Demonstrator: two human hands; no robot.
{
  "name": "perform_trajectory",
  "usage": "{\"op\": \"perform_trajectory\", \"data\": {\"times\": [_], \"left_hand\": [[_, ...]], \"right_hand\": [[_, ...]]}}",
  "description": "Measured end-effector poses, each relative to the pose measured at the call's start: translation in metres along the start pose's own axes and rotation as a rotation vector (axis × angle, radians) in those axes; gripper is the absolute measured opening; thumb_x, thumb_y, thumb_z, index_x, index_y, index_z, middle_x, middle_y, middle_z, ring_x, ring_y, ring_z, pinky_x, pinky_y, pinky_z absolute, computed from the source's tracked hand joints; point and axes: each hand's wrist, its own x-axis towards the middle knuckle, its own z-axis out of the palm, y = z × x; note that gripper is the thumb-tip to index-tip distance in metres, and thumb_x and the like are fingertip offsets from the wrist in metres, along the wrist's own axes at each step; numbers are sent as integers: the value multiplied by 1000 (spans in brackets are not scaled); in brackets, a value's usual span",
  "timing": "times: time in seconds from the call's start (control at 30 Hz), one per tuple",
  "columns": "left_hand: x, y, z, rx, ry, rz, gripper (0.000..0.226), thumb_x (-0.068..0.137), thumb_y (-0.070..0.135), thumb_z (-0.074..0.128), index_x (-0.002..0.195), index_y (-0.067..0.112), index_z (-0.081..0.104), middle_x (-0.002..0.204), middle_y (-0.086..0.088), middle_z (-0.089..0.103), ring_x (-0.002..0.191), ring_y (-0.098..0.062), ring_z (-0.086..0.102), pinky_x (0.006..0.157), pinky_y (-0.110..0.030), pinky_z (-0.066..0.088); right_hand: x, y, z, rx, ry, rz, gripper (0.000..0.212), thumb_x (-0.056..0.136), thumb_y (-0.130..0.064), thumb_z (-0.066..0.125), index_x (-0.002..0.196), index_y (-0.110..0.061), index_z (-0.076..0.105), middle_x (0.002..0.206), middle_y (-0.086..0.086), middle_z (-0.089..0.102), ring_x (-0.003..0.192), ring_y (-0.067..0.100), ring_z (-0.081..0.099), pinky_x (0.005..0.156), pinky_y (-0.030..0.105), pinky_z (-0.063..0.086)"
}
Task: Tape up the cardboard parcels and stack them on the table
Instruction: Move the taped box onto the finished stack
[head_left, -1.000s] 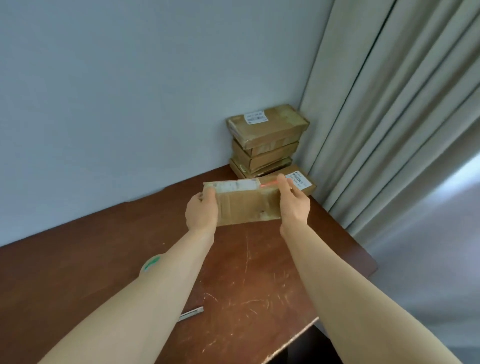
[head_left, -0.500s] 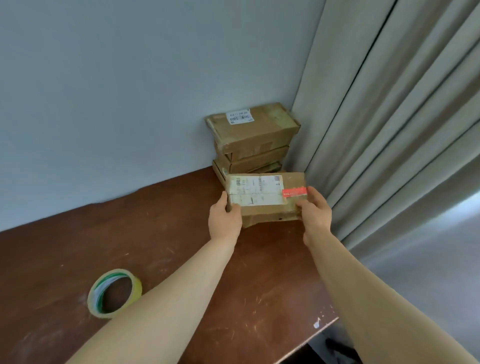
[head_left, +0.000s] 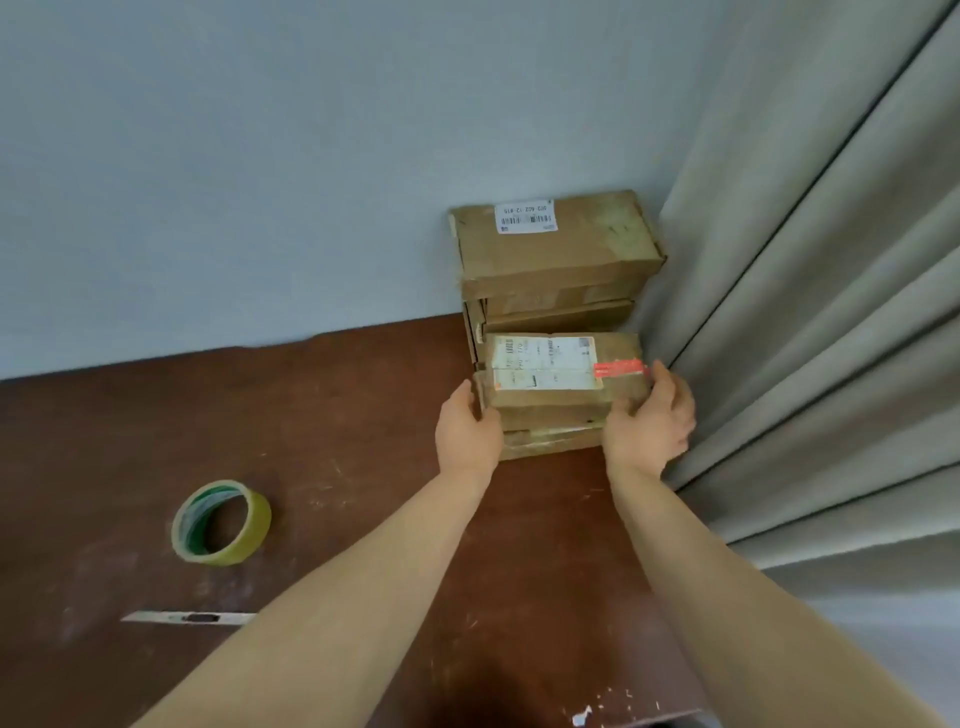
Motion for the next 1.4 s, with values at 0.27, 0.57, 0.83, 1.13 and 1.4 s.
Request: {"op": "perform_trajectory", "data": {"times": [0.27, 0.57, 0.83, 1.13, 1.4], "left_hand": [[17, -40, -93, 47, 243, -98, 43, 96, 7, 46, 138, 12, 47, 138, -3, 50, 124, -17, 51, 94, -19, 34], [-2, -123, -251, 121, 615, -324, 31, 85, -2, 44, 92, 24, 57, 110, -3, 60, 98, -25, 57, 80, -33, 46], [-35, -183, -286, 747, -223, -26, 36, 81, 4, 55, 111, 19, 67, 115, -1, 62, 114, -19, 50, 98, -34, 43], [-18, -183, -270, 1130, -545, 46, 29, 91, 12, 58, 119, 11, 53, 123, -8, 52, 118, -27, 46, 93, -39, 43], [8, -151, -269, 975, -496, 3, 26, 87, 16, 58, 112, 19, 54, 111, -4, 62, 102, -25, 59, 84, -32, 46]], "right_hand": [[-78, -65, 58, 39, -317, -559, 41, 83, 6, 49, 114, -18, 64, 124, 3, 53, 123, 22, 42, 99, 26, 21], [-202, -93, 152, -386, -1066, -1175, 36, 93, -17, 51, 127, -26, 58, 131, -8, 54, 117, 17, 44, 95, 29, 32], [-261, -96, 197, -884, -1125, -1327, 31, 92, -10, 52, 121, -20, 54, 126, 3, 50, 114, 27, 55, 85, 36, 43], [-241, -109, 199, -466, -959, -1179, 30, 99, -21, 46, 128, -21, 55, 127, -3, 52, 113, 19, 53, 81, 32, 45], [-154, -91, 171, -522, -636, -625, 30, 99, -14, 42, 125, -12, 57, 122, 8, 57, 106, 29, 57, 78, 33, 44]]}}
